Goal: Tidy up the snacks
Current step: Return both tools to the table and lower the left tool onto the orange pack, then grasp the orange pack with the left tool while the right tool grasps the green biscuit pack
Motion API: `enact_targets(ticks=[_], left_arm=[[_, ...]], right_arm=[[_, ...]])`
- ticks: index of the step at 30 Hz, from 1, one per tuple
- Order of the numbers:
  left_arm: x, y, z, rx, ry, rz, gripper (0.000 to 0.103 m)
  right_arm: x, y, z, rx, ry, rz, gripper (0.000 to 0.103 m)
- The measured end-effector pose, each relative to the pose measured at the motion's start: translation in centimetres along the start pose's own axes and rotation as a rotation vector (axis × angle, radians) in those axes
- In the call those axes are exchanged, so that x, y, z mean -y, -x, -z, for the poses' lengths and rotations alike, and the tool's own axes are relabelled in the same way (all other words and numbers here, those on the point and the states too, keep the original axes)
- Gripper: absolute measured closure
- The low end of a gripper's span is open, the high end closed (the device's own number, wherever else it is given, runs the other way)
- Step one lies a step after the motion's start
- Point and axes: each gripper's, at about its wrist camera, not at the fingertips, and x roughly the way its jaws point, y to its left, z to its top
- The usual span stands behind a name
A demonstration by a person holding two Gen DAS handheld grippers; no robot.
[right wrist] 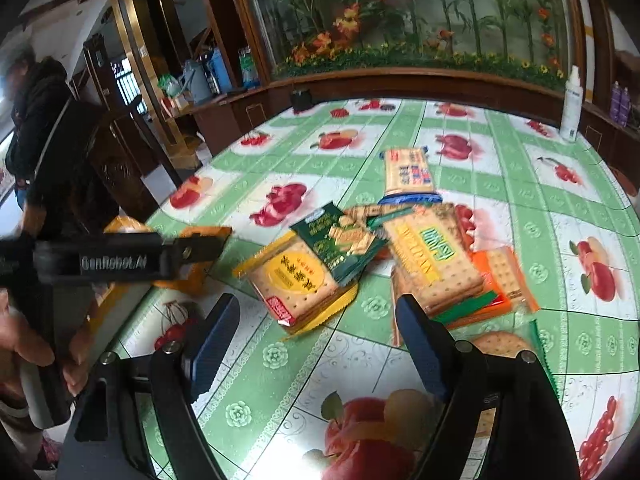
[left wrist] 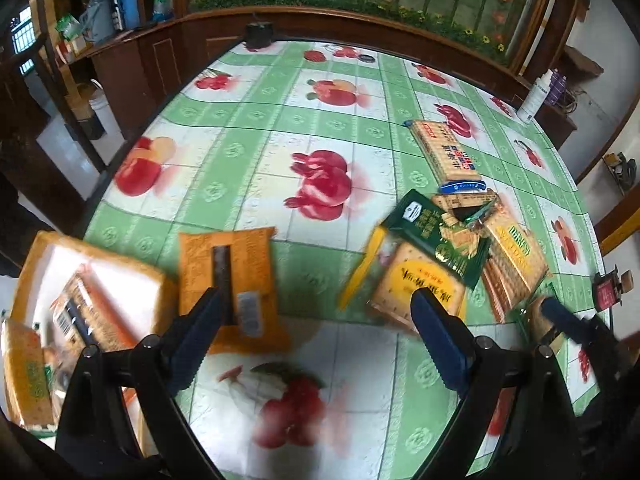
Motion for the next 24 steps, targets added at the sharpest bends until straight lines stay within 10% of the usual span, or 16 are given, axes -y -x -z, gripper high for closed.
enact_targets(ticks=[24], left_arm=[[-5.4,-2.2,-3.6,-0.095,0.16,0.043,0.009]], right_arm=[[0.4,-9.7,-5.9,-0.157,0.273,-0.028,0.028]])
